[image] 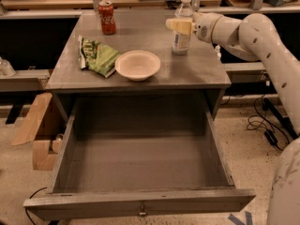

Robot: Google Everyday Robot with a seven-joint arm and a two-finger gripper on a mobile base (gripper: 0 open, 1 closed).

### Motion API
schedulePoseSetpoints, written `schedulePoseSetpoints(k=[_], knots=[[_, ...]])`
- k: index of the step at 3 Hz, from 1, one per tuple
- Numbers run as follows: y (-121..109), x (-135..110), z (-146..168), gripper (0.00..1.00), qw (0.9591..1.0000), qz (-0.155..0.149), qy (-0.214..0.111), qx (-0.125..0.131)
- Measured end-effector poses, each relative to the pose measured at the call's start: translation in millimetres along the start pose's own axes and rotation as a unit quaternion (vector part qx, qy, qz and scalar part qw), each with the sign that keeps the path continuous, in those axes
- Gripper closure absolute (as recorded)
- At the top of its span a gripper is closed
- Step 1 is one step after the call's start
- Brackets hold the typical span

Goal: Place blue plastic bottle into top drawer

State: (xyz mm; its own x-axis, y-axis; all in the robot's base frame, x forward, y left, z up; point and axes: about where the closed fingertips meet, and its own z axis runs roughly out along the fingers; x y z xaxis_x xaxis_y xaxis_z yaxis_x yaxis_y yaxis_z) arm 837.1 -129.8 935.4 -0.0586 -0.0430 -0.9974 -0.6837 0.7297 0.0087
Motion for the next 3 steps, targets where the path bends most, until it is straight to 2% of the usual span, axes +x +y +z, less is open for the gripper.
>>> schedulePoseSetpoints(k=[2,3], knots=[[4.2,1.6,5.5,0.84,1.0000,0.002,0.001,-0.004],[6.2,2.1,7.9,1.00,1.0000,0.002,0.001,-0.006]])
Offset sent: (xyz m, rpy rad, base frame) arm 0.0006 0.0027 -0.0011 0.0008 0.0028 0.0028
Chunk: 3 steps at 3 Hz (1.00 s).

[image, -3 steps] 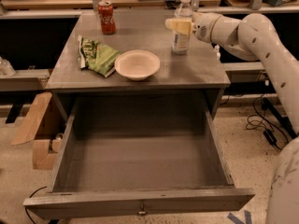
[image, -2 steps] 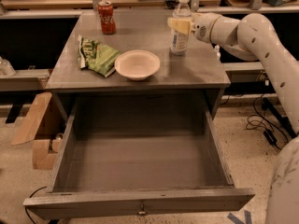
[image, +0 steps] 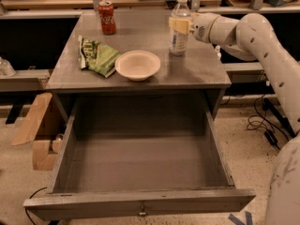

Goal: Place blue plastic bottle into top drawer

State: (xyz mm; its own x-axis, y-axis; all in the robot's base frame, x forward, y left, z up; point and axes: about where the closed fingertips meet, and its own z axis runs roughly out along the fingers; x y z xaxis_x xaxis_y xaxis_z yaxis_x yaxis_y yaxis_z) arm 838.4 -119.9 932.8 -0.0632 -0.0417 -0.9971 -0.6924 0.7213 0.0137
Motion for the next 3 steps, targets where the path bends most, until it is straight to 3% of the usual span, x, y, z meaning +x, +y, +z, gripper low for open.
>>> schedulePoseSetpoints(k=[1,2,3], knots=[[6.9,-31.5,-3.3,1.00,0.9998,-0.009,-0.019,-0.008],[26.3,-75.0,-29.3,1.00,0.9984,-0.013,-0.053,-0.016],[68.4,-99.9,-73.3,1.00,0.9969,-0.018,-0.070,-0.031]])
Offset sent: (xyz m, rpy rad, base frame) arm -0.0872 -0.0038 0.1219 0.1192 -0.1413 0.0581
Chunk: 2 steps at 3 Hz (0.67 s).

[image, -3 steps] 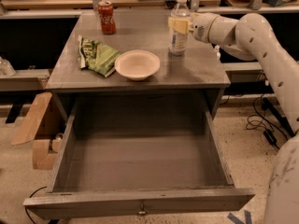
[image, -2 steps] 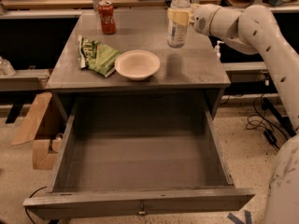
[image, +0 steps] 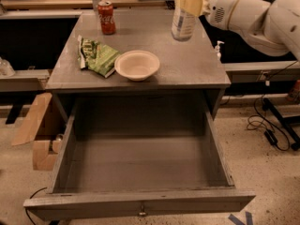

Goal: Place blue plastic bottle into top drawer

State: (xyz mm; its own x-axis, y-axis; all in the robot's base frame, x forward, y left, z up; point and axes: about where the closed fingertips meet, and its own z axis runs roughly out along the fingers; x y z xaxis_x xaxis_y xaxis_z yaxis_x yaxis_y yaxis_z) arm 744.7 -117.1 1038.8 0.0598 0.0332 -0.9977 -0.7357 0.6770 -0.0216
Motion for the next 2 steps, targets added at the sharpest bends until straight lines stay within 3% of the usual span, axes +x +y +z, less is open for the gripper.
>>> schedulePoseSetpoints(k=[1,2], knots=[[58.5,-8.8,-39.3,1.00,0.9997,-0.007,0.008,-0.023],[133.1,18.5,-77.7,1.00,0.9968,-0.022,0.028,-0.072]])
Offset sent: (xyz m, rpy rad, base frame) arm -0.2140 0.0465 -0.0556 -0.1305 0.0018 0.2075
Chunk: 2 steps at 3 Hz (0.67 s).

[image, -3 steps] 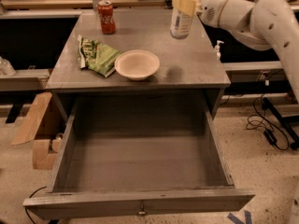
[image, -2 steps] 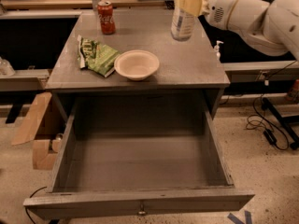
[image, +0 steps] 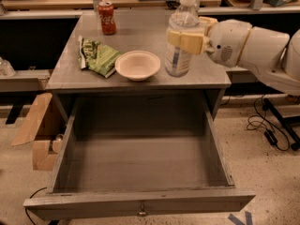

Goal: Place blue plastic bottle into top drawer

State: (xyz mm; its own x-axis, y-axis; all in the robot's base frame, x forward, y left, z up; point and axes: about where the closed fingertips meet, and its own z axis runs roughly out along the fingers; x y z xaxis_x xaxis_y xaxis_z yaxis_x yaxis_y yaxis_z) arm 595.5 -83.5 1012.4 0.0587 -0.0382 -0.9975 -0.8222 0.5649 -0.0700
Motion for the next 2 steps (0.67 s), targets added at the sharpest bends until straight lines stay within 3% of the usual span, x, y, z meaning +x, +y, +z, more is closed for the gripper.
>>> schedulePoseSetpoints(k=[1,2], knots=[[42.1,21.6,-2.8,1.00,0.9990,-0.024,0.005,-0.036],[42.1,21.6,-2.8,1.00,0.9990,-0.024,0.005,-0.037]])
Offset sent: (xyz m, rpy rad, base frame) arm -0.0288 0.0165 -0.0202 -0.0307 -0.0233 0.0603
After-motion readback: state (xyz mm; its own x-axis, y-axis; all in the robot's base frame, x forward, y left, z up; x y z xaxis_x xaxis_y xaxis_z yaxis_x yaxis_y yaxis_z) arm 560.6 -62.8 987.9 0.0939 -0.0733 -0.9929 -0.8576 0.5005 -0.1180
